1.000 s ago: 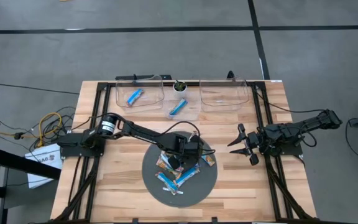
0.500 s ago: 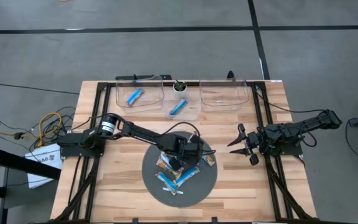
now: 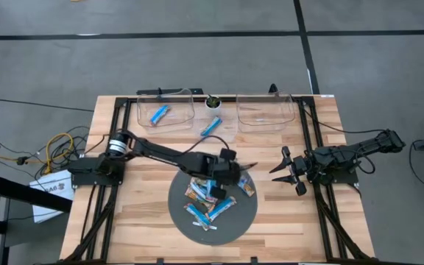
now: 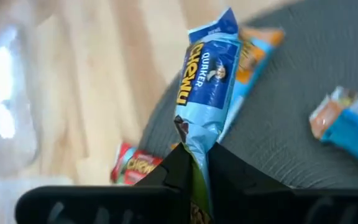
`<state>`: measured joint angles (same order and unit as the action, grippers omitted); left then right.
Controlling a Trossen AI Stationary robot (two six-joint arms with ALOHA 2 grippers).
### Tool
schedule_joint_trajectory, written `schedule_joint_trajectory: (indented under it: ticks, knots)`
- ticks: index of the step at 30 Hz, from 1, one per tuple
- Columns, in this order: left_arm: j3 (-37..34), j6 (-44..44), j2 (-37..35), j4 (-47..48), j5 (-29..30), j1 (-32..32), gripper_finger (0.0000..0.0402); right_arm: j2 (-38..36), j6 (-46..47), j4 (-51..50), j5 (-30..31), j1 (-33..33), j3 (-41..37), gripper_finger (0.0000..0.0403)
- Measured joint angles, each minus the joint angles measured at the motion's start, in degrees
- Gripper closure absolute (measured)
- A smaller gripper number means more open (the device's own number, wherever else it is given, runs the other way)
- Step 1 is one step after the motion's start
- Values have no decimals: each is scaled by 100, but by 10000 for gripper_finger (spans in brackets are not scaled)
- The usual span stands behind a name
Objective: Pick and place Granola Bars by type
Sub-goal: Put the blue granola bar into the white bin
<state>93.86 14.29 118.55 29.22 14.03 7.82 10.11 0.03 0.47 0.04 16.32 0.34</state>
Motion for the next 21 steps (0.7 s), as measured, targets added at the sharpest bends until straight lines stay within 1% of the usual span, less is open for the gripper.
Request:
schedule_joint_trajectory:
  ticks: [6,11,21]
  knots:
    - [0,-1053,-441,-1,34,-183,373,0,0,0,0,-1,1,269]
    - [1,-2049,-759,1,27,-466,372,0,0,0,0,-1,1,270]
    - [2,-3218,-1091,-6,224,-1271,373,0,0,0,0,-1,1,270]
